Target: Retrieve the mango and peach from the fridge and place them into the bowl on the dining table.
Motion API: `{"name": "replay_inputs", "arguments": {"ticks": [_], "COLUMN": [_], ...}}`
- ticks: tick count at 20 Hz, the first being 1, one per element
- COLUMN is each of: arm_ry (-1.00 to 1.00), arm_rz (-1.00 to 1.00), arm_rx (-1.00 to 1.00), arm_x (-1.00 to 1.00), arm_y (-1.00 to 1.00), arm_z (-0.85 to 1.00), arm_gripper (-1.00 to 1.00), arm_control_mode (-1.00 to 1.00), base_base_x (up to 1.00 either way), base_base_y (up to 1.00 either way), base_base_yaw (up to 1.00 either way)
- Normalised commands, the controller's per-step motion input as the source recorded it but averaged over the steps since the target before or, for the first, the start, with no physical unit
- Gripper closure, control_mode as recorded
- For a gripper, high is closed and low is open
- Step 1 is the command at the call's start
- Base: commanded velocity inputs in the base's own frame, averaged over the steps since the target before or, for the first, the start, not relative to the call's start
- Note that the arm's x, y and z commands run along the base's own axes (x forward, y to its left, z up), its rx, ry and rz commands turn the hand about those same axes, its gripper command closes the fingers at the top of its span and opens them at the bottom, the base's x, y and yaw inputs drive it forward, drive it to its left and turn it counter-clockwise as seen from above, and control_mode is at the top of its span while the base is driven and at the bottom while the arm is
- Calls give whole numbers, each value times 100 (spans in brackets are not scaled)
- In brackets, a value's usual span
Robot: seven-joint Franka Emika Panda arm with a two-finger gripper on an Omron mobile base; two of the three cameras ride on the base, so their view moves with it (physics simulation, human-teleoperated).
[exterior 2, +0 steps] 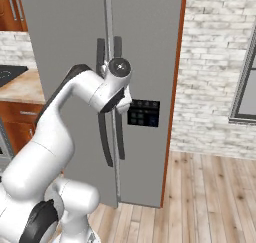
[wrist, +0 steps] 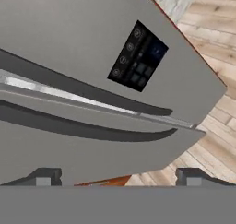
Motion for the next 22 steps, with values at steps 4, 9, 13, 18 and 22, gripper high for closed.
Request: {"name": "replay_inputs", "arguments": {"ticks": [4,9,13,18,22], "arm_ry": [-10,-7,0,0,0], "arm_rz": [-1,0,-1,-2,0], "arm_rx": [34,27,6,0,1], "arm_x": [0,0,1,18,28], "arm_y": [4,28,56,39,18], "arm_z": [-8,-19,-21,-7,-12], "arm_gripper": [-100,-100,-100,-100,-100], "arm_control_mode": [-100,-100,-100,-100,-100], "base_base_x": [0,0,0,0,0], "base_base_y": [0,0,0,0,0], "base_base_yaw": [0,0,0,0,0]}}
